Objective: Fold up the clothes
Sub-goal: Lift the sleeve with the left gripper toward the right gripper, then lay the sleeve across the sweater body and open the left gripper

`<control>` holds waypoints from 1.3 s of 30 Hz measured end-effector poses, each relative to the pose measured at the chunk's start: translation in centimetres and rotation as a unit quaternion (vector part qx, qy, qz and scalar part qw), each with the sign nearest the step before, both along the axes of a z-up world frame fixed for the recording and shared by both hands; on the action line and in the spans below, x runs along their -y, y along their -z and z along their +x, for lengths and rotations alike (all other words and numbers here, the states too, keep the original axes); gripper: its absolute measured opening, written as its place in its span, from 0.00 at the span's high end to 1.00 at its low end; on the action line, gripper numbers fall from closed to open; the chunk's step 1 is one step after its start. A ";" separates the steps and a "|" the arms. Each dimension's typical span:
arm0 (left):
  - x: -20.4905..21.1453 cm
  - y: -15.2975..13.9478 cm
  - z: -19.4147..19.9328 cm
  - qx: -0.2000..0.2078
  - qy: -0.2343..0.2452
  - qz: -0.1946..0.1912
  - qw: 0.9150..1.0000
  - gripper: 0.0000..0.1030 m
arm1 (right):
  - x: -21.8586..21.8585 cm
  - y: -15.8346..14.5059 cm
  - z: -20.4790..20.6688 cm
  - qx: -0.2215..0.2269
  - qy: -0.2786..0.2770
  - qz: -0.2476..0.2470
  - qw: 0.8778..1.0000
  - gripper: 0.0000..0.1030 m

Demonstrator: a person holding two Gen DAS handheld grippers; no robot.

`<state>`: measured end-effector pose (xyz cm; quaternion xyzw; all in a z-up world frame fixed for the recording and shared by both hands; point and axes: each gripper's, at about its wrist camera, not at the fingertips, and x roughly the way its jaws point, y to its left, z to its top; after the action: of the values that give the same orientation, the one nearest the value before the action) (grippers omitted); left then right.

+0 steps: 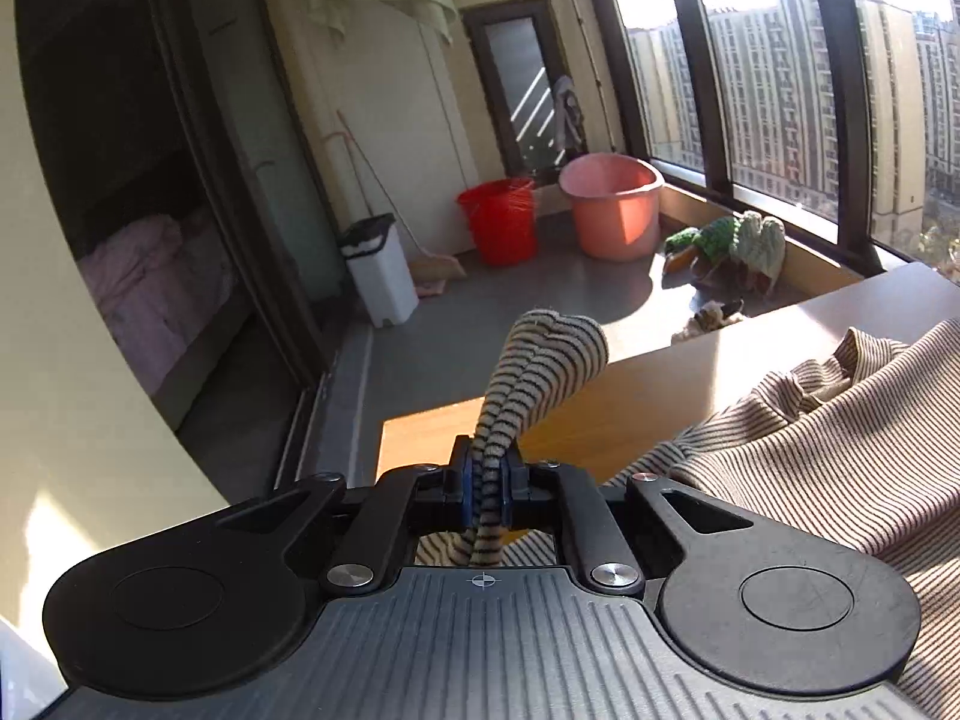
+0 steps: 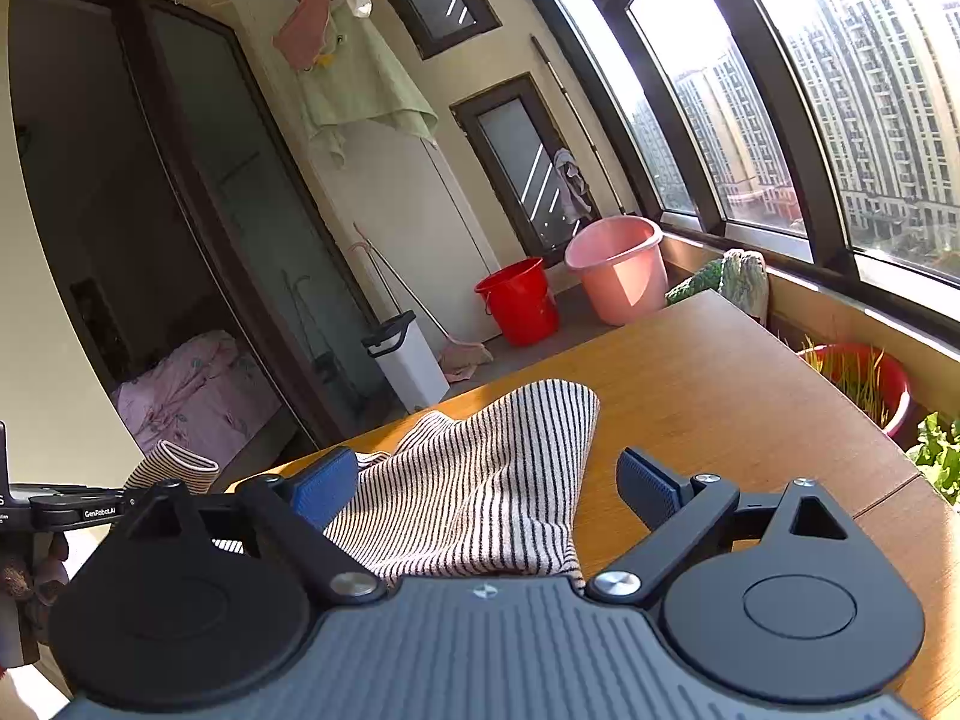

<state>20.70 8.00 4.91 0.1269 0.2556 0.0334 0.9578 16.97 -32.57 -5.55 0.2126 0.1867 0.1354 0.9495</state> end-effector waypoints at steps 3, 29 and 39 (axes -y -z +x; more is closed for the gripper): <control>1.9 -3.9 -0.5 0.037 0.024 -0.006 0.999 0.91 | 0.1 0.0 -0.2 0.001 -0.002 -0.001 1.000 0.08; 21.5 -3.3 1.4 0.010 0.240 -0.096 0.966 0.64 | 0.9 0.0 0.1 -0.008 -0.006 0.024 1.000 0.04; 16.5 1.8 0.7 -0.057 0.211 -0.110 0.970 0.46 | 1.2 0.3 0.4 -0.009 -0.004 0.035 0.999 0.02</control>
<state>21.40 -8.52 3.09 0.0732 0.2789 -0.2054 0.9352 17.34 -33.79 -5.81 0.2456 0.1913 0.1441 0.9393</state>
